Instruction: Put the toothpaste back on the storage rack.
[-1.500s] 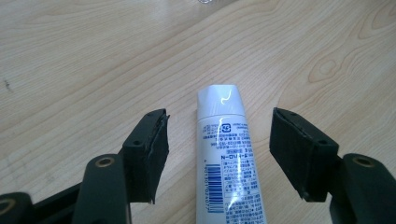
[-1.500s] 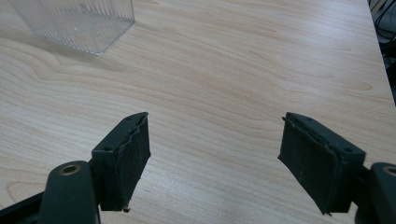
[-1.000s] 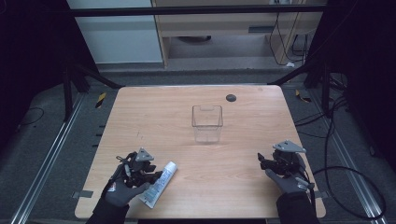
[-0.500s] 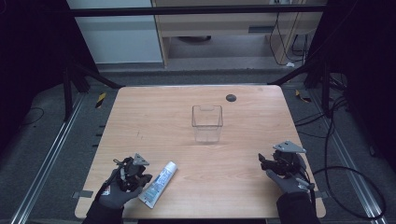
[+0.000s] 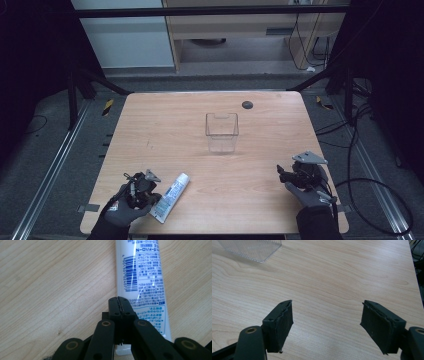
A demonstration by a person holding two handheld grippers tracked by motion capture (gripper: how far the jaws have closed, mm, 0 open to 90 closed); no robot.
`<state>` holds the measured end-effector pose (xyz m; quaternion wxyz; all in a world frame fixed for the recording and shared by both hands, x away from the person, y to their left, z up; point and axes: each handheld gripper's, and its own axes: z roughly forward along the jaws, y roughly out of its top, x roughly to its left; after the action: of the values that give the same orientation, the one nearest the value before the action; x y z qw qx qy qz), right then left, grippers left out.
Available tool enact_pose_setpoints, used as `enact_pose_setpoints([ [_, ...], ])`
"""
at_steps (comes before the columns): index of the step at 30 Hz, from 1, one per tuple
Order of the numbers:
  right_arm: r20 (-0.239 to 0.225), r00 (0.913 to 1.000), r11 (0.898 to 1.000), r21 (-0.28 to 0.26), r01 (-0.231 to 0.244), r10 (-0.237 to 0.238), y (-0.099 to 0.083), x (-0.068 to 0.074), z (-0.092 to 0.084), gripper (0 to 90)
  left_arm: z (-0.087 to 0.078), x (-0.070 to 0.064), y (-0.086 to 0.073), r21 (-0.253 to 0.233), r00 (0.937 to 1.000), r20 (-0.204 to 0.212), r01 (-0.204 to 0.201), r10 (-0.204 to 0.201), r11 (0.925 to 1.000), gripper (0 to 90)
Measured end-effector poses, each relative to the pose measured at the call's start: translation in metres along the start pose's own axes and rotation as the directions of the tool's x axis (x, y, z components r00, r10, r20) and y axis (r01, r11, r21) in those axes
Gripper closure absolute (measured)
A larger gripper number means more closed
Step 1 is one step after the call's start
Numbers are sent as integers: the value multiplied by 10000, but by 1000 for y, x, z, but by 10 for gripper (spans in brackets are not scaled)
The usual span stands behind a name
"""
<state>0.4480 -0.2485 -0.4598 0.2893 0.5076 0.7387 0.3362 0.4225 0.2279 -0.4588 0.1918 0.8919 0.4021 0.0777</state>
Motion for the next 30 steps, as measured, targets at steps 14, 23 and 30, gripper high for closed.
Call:
enact_pose_setpoints([
  [14, 15, 10000, 10000, 2, 18, -18, 0, 0, 0, 251, 2, -13, 4, 32, 9980, 409, -483, 481, 9988, 893],
  [23, 19, 10000, 10000, 9, 3, -3, 0, 0, 0, 250, 6, -26, 8, -183, 9936, 871, -711, 725, 9973, 893],
  [30, 31, 10000, 10000, -4, -27, 27, 0, 0, 0, 250, 10, -35, 12, -397, 9888, 1177, -876, 917, 9954, 893],
])
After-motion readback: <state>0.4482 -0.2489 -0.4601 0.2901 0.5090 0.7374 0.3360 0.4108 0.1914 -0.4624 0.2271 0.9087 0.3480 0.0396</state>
